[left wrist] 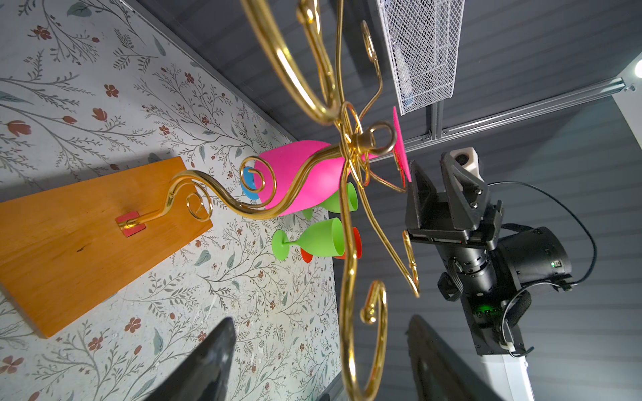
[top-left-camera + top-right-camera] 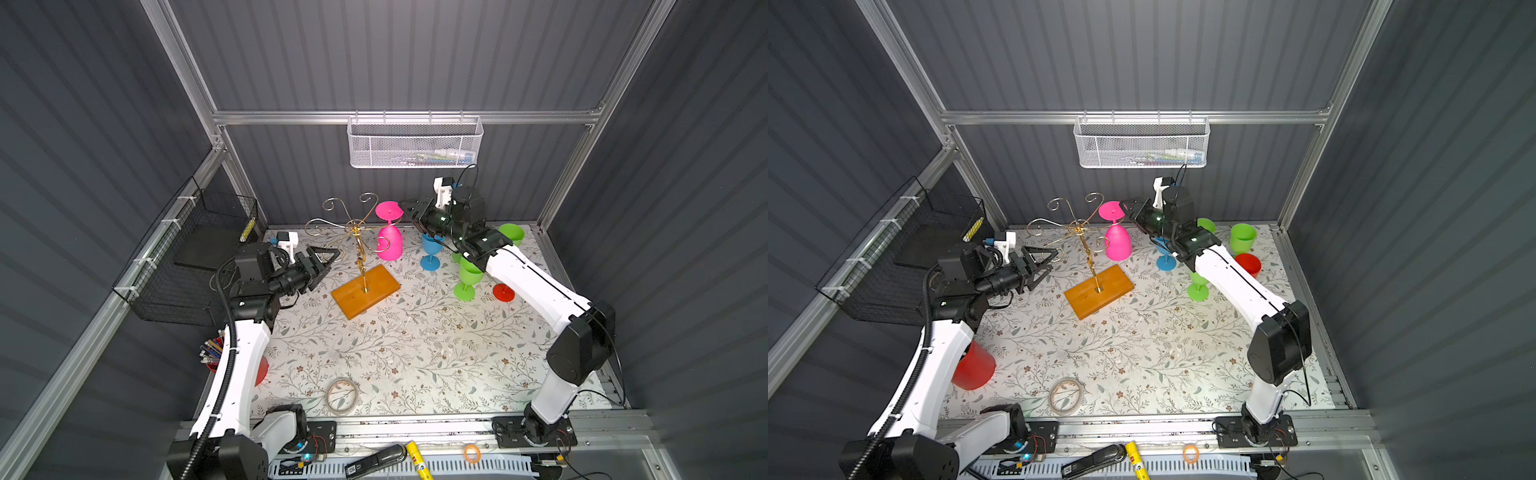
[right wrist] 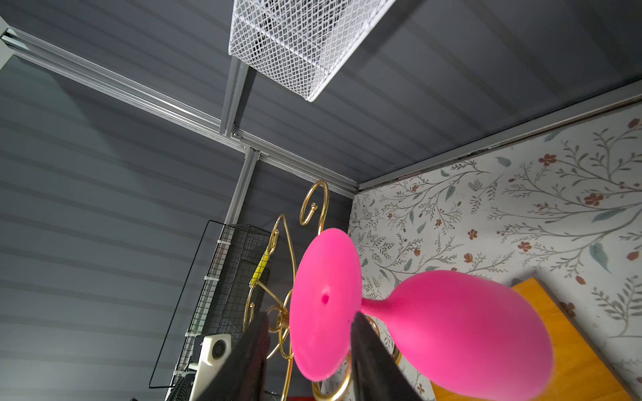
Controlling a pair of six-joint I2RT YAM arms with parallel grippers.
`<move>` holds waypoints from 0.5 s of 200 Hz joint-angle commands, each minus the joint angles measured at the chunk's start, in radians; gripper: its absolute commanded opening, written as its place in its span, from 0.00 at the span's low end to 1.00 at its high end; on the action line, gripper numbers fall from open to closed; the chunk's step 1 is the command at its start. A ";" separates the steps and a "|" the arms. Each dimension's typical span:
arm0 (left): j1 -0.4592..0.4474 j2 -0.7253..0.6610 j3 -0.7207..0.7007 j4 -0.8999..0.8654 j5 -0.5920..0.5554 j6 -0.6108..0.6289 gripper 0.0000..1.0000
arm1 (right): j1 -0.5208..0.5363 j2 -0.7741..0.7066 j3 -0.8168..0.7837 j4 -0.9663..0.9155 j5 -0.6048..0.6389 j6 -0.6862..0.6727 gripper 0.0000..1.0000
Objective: Take the wine glass off the wine glass rack
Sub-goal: Pick up the wine glass from the wine glass rack.
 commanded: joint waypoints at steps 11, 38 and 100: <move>0.000 -0.015 0.032 -0.006 0.001 0.022 0.78 | -0.003 0.017 0.008 0.015 0.036 0.002 0.42; 0.000 -0.014 0.034 -0.004 0.004 0.022 0.78 | -0.003 0.030 0.018 0.006 0.053 0.000 0.44; 0.000 -0.009 0.038 0.002 0.009 0.019 0.78 | -0.003 0.093 0.089 -0.015 0.027 -0.007 0.44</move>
